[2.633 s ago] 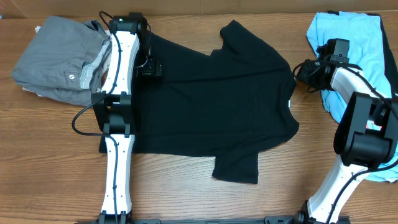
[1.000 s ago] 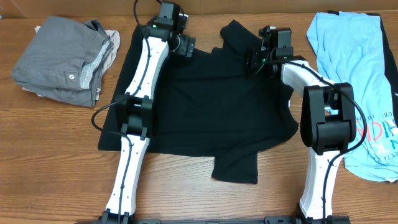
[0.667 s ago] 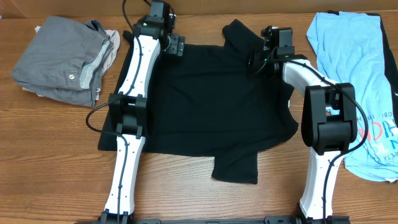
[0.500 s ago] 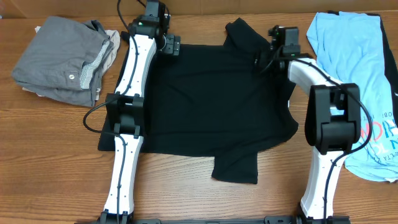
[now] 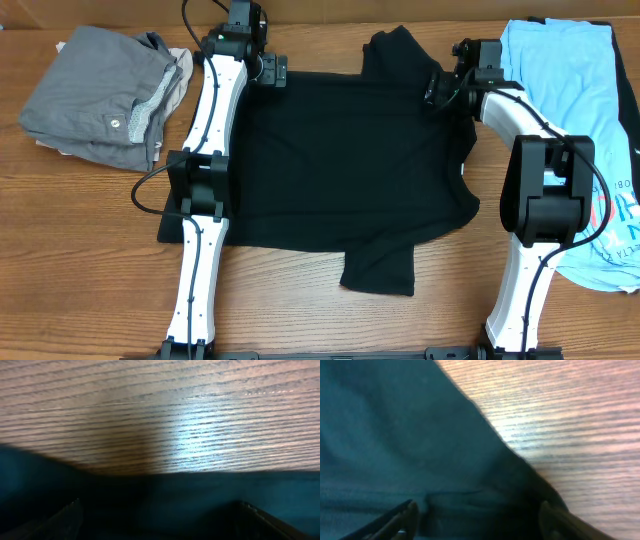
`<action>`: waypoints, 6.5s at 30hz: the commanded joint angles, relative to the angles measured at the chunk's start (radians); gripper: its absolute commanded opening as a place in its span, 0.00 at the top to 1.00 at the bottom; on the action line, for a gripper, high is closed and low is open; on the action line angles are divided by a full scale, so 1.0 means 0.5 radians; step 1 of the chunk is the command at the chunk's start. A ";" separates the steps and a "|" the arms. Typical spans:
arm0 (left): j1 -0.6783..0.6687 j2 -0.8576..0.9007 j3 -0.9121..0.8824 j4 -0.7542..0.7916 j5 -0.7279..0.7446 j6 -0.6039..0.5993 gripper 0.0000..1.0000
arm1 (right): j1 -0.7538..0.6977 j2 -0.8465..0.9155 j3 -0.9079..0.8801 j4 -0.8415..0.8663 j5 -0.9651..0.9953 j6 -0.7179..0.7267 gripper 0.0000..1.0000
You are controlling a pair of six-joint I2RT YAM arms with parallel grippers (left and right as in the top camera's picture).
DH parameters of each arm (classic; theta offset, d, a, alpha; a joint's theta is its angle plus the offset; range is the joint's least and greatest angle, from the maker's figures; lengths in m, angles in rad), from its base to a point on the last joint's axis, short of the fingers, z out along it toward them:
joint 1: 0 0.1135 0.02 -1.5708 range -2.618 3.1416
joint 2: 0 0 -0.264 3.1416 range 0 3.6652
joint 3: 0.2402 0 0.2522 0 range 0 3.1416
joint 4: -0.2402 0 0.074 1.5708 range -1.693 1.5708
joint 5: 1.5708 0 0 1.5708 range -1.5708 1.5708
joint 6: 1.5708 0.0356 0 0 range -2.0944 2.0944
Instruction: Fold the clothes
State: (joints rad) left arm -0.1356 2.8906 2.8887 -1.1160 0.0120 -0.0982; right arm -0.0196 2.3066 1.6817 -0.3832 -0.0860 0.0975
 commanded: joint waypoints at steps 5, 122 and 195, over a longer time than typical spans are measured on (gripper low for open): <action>0.021 -0.349 0.440 -0.226 -0.014 -0.078 0.00 | -0.039 -0.358 0.542 -0.442 0.039 0.022 0.00; 0.712 -2.408 -4.158 0.927 -0.299 -0.388 0.96 | 0.553 -1.806 -2.045 -0.656 0.058 1.456 0.66; 0.716 -2.408 -4.158 0.993 -0.298 -0.388 0.96 | 1.410 -1.976 -2.330 -1.036 -0.533 1.729 0.42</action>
State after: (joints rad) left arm 0.2176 1.6539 0.8398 -0.6308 -0.1619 -0.2810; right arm 0.6777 1.3304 0.5369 -0.9112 -0.3336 0.9257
